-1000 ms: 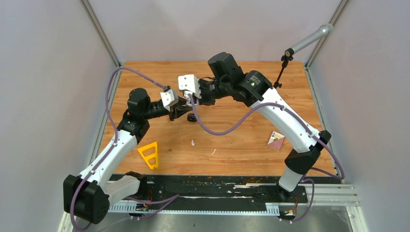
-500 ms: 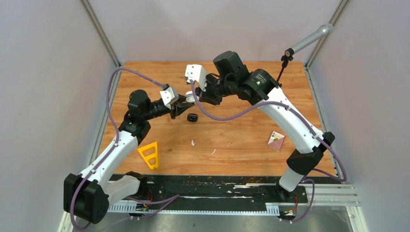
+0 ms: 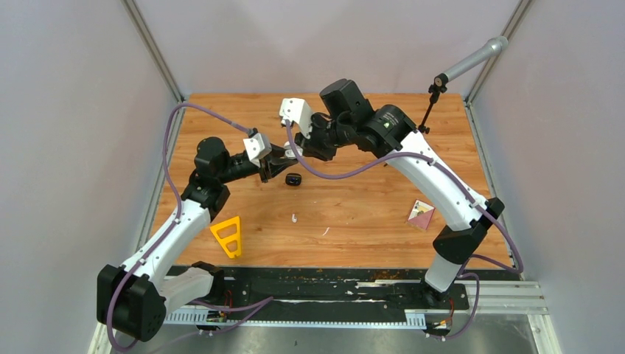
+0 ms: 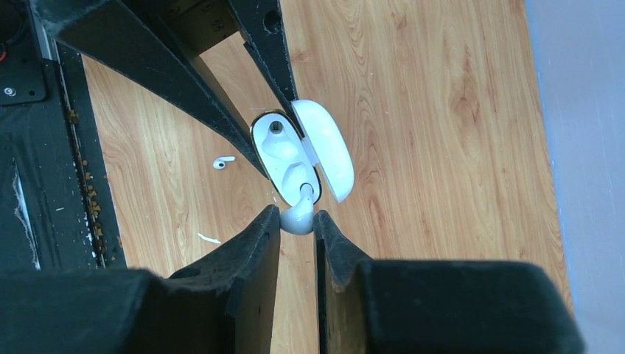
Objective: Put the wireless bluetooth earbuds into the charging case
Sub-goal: Insert the right earbud into the right side groove of the charging case.
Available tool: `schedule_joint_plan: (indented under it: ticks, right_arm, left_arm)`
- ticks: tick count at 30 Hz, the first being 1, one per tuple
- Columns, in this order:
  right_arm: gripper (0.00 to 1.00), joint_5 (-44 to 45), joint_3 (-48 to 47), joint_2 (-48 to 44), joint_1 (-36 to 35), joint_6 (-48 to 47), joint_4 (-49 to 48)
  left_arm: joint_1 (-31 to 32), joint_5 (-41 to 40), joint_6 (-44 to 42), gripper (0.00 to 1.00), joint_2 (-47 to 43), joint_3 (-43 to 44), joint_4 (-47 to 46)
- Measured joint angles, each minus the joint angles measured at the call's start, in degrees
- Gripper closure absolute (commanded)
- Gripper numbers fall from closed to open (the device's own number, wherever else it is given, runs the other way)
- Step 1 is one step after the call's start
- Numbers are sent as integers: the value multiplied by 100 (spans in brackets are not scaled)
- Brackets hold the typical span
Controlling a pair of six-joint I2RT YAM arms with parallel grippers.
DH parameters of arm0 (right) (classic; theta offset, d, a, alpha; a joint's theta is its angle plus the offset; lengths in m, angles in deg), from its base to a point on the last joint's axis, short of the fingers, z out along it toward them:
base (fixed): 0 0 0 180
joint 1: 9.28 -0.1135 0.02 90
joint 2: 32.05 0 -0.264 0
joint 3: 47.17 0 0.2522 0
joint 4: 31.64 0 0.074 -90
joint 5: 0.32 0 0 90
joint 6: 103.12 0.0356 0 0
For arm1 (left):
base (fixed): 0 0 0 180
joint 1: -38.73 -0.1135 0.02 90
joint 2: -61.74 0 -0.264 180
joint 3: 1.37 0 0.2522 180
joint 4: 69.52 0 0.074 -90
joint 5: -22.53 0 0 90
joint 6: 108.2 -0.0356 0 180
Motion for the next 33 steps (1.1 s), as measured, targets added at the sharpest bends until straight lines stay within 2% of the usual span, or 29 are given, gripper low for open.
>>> schedule_joint_plan:
  ticks: [6,13,16,27,33]
  right_arm:
    - [86,28,-11,35,0,-4,11]
    - [72,22,-162,149,0,33,37]
    - [69,22,-293,262,-2,98,74]
    - [47,149,-629,315,22,195,160]
    - [45,-479,-833,275,330,446,208]
  left_arm:
    - [0,-7,0,100,0,0,2]
    - [0,-4,0,100,7,0,0]
    - [0,-26,13,100,15,0,-2]
    - [22,-44,492,100,39,-170,-448]
    - [28,-28,721,100,76,-175,-660]
